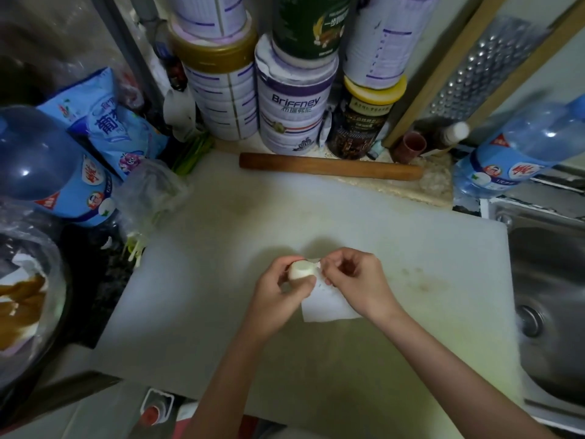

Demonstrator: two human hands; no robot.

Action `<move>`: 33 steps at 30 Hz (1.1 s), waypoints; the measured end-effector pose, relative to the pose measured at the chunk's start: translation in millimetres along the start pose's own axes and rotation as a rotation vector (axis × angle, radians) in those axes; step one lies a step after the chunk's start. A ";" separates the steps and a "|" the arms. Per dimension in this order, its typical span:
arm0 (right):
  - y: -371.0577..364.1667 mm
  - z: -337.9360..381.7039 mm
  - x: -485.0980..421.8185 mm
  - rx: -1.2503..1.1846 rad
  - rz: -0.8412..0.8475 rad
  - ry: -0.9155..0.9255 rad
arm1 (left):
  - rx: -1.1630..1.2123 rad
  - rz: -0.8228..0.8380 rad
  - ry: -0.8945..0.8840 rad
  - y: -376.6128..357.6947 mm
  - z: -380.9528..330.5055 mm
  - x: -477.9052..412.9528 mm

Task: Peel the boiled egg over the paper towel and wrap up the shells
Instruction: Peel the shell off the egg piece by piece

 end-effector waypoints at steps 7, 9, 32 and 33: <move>3.8 2.5 2.1 0.087 0.015 0.037 | -0.016 -0.085 0.000 -3.6 0.7 3.4; 10.9 -1.3 0.4 0.112 -0.012 0.033 | -0.011 -0.070 -0.007 -4.4 1.6 3.8; 16.1 -7.8 8.3 0.286 0.098 0.131 | 0.020 -0.077 -0.010 -6.0 8.7 2.6; 17.1 -6.0 8.1 0.222 0.080 0.121 | -0.003 -0.075 -0.020 -5.3 7.5 2.2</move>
Point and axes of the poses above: each hand's wrist, its own x-axis away from the middle knuckle, its own y-axis out of the back of the hand, z = x × y, the point moved 7 cm from there along -x, towards the middle knuckle, and after that the axes turned 13 degrees about z, right-handed, at the moved point
